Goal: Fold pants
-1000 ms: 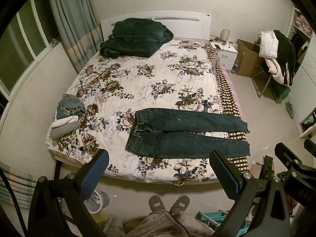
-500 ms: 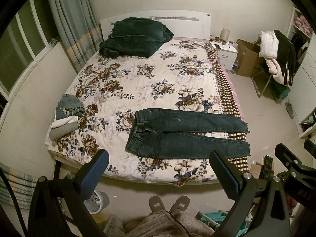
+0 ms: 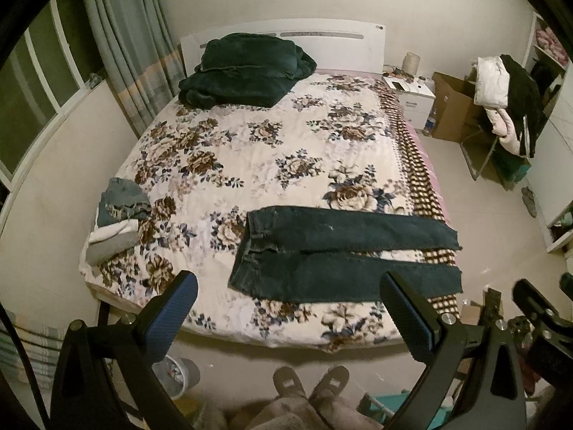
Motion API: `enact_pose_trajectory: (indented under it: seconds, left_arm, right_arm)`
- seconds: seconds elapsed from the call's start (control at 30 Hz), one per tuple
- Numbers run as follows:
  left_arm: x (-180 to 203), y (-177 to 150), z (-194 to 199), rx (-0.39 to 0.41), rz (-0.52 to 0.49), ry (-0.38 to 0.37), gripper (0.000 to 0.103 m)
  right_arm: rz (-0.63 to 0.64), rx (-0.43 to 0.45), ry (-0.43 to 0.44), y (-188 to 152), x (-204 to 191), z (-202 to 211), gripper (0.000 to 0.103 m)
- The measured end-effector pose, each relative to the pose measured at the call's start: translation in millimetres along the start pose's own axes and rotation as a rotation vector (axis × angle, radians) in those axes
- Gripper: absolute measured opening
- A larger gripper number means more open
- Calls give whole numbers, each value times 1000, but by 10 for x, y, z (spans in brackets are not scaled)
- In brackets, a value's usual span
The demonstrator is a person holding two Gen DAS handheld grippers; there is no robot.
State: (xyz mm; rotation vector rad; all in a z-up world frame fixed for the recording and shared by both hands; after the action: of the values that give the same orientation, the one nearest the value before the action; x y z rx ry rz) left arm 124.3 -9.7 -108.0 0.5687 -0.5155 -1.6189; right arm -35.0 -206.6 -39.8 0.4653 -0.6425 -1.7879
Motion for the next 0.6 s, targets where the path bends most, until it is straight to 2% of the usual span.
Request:
enact_pose_trajectory:
  seconds: [0.17,0.3,0.4,0.53,0.6]
  left_arm:
    - [5,145,-558,-5,-11,8,103]
    - [142,261,-1215,-59,-28,21,103]
    - [296,319,-1740,-108,-47,38,103]
    - [497,361,-2543,-190,-61,77,103]
    - [583,383,-2922,-235,-61,91,103]
  right_arm:
    - [-59,-8,-21,147,58,-563,103]
    - [-74,-44,-76,307,205,-1264,103]
    - [-69,-108,-104,439,361,-2045,103]
    - [-75,-213,-77,570,512,-3157,103]
    - [-85,-289,-46,617,575,-3846,103]
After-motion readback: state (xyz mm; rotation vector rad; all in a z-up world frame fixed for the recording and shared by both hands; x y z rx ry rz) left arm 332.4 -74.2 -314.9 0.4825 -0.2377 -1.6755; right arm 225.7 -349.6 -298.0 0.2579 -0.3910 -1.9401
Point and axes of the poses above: each gripper's, at about its wrist camera, not at the fingertips, and z roughly against the way its jaws point, x to its right, y to its top, the point moved 10 cm from there along -z, roughly the way its jaws point, and after that the axes turned 6 degrees about x, right-handed, at the moved point
